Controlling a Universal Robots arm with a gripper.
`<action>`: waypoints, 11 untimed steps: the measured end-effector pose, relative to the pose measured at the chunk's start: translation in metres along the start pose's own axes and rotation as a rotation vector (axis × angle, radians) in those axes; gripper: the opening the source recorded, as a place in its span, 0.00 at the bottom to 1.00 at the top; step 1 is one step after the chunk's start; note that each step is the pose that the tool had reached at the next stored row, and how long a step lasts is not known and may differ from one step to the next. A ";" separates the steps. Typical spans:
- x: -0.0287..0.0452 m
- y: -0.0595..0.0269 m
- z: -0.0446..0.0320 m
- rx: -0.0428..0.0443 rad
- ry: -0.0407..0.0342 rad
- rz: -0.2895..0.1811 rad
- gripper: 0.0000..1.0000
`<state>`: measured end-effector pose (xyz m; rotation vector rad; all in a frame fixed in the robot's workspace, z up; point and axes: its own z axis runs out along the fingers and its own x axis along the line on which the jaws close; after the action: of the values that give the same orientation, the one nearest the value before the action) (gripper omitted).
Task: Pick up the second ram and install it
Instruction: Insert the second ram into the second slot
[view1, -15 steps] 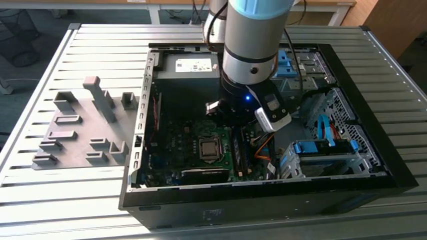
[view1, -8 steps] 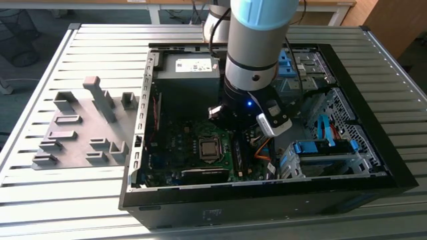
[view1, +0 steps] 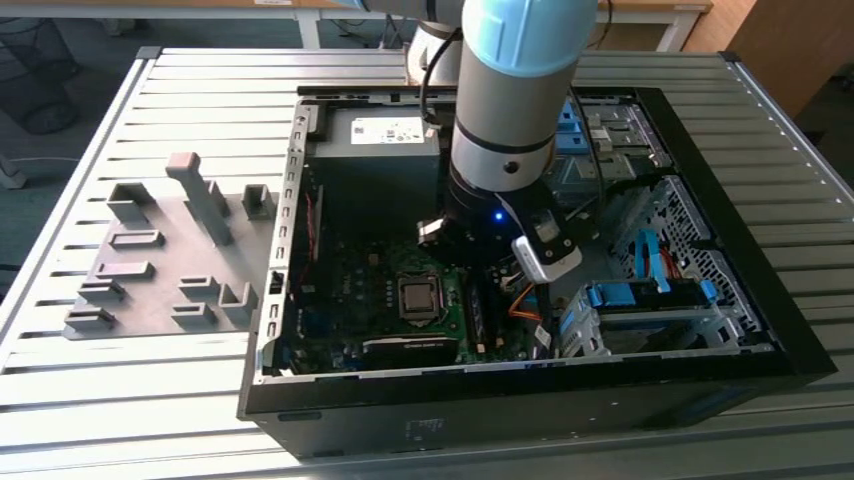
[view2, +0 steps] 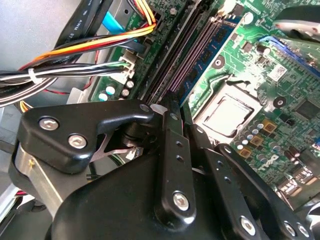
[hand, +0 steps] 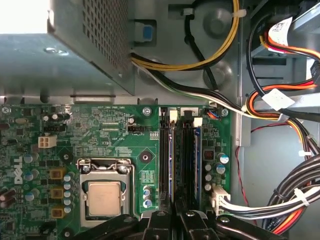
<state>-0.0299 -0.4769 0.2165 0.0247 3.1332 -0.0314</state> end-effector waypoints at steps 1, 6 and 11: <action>0.0000 0.0000 0.0002 -0.0022 0.0000 0.000 0.14; 0.0000 -0.0001 0.0007 -0.0128 0.0002 0.004 0.14; -0.0006 -0.0022 0.0008 -0.0132 0.0013 0.007 0.14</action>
<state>-0.0293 -0.4791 0.2158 0.0354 3.1344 -0.0107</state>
